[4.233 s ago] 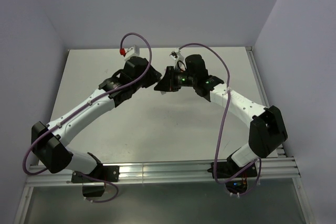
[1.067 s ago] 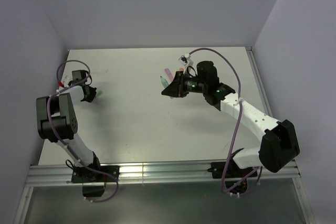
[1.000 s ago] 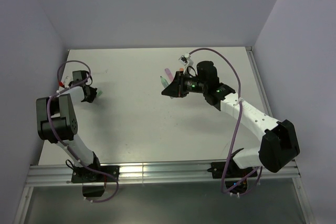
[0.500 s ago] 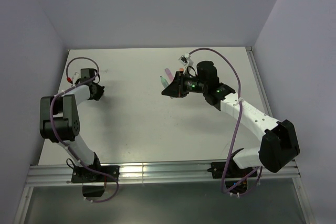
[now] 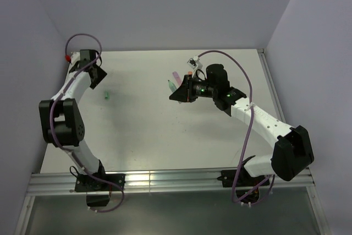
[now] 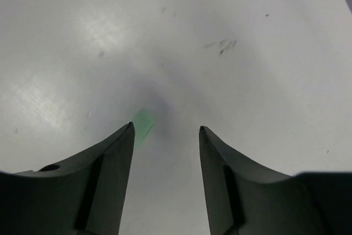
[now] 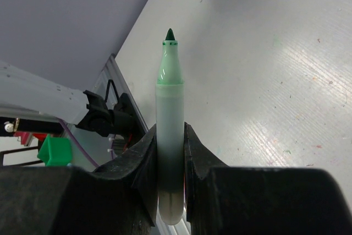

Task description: Insert the pens into the pen caps

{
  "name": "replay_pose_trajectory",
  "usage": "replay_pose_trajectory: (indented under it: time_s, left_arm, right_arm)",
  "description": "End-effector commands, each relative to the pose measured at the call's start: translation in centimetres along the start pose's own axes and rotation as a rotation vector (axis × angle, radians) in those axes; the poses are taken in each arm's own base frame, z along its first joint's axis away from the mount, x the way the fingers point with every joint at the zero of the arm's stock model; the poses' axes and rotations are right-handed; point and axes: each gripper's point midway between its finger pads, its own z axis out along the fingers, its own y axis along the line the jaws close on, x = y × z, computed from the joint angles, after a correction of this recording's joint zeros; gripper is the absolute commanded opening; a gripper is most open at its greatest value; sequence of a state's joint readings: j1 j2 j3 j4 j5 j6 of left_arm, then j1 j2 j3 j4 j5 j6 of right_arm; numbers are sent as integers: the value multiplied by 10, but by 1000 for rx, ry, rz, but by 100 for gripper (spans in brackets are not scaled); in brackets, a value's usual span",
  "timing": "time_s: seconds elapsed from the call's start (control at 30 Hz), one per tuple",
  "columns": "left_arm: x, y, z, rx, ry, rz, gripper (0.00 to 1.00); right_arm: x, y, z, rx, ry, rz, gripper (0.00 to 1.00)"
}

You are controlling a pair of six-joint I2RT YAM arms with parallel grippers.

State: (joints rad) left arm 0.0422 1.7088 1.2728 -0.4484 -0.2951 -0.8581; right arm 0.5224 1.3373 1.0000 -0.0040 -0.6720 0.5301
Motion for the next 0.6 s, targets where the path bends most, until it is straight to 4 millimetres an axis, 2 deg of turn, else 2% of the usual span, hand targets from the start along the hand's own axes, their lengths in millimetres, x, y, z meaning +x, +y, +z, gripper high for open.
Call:
replay_pose_trajectory:
  time_s: [0.0,0.03,0.07,0.13,0.23,0.43,0.57]
  left_arm:
    - [4,-9,22,-8,78,272,56]
    - [10,-5,25,-33,118,308,60]
    - [5,-11,27,-30,118,329,61]
    - [18,-9,35,-22,170,393,63]
    - [22,-7,42,-51,188,447,62]
    - [31,-8,42,-43,216,485,64]
    - [37,3,51,-88,236,505,64]
  right_arm:
    - [-10,7,-4,-22,-32,-38,0]
    - [-9,7,-5,-22,-31,-40,0]
    - [-9,6,-5,-19,-31,-37,0]
    - [-9,6,-5,-18,-30,-38,0]
    - [-9,6,-5,-14,-30,-36,0]
    - [-10,5,-4,-14,-29,-36,0]
    - [-9,4,-3,-13,-28,-33,0]
